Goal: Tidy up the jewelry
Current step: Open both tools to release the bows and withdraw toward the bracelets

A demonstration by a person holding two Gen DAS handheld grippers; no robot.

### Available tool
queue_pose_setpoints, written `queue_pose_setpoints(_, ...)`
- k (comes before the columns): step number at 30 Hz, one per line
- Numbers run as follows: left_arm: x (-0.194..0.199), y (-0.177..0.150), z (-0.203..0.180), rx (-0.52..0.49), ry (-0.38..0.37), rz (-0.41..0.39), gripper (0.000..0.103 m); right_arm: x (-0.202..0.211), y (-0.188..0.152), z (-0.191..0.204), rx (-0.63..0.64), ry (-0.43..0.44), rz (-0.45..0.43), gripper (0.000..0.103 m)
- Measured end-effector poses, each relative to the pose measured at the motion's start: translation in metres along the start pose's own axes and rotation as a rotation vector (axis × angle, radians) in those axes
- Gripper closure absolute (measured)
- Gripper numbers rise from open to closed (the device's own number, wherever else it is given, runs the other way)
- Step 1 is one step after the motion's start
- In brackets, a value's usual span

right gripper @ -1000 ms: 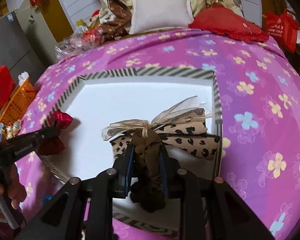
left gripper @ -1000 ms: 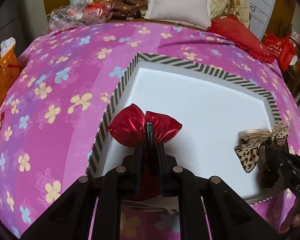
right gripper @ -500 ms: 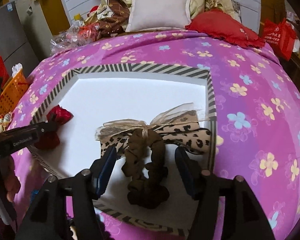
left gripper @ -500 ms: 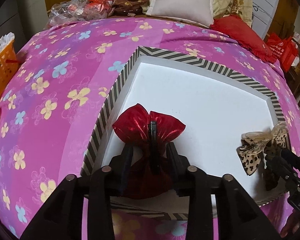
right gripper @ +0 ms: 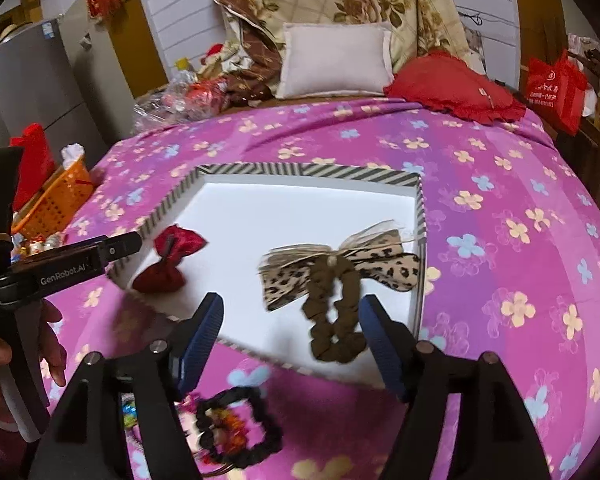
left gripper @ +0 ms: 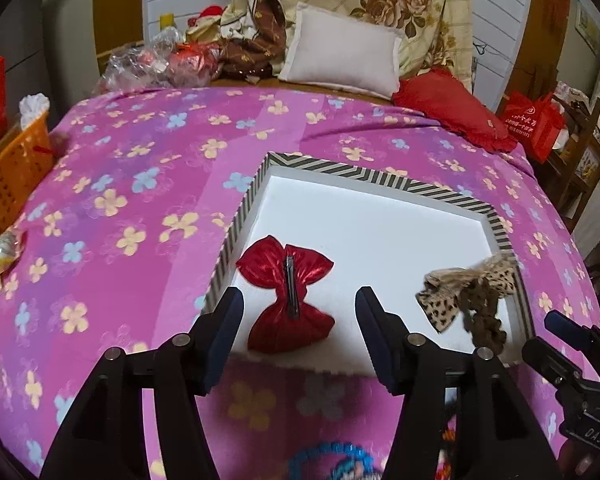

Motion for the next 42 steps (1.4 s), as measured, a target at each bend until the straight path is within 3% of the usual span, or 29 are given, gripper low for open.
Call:
queue_pose_setpoints(9, 0.039, -0.031, 0.013, -0.003, 0.030, -0.046, 0.069, 0.020, -0.031, 0.024, 0.052, 0.007, 0.021, 0.027)
queue_pose_setpoints(23, 0.064, -0.076, 0.031, -0.003, 0.071, -0.055, 0.069, 0.036, -0.069, 0.034, 0.048, -0.002, 0.048, 0.027)
queue_pose_setpoints(42, 0.079, -0.108, 0.033, -0.016, 0.089, -0.049, 0.069, 0.050, -0.084, 0.040, 0.057, -0.018, 0.057, 0.027)
Point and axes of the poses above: each gripper's, at about its wrist camera, not at the fingertips, and x roughly against the way its jaws point, z to its left, y to its top, the point moved 7 cm from there along -x, roughly the way its jaws point, and after that the axes turned 10 degrees about y, right-handed, at the moved point
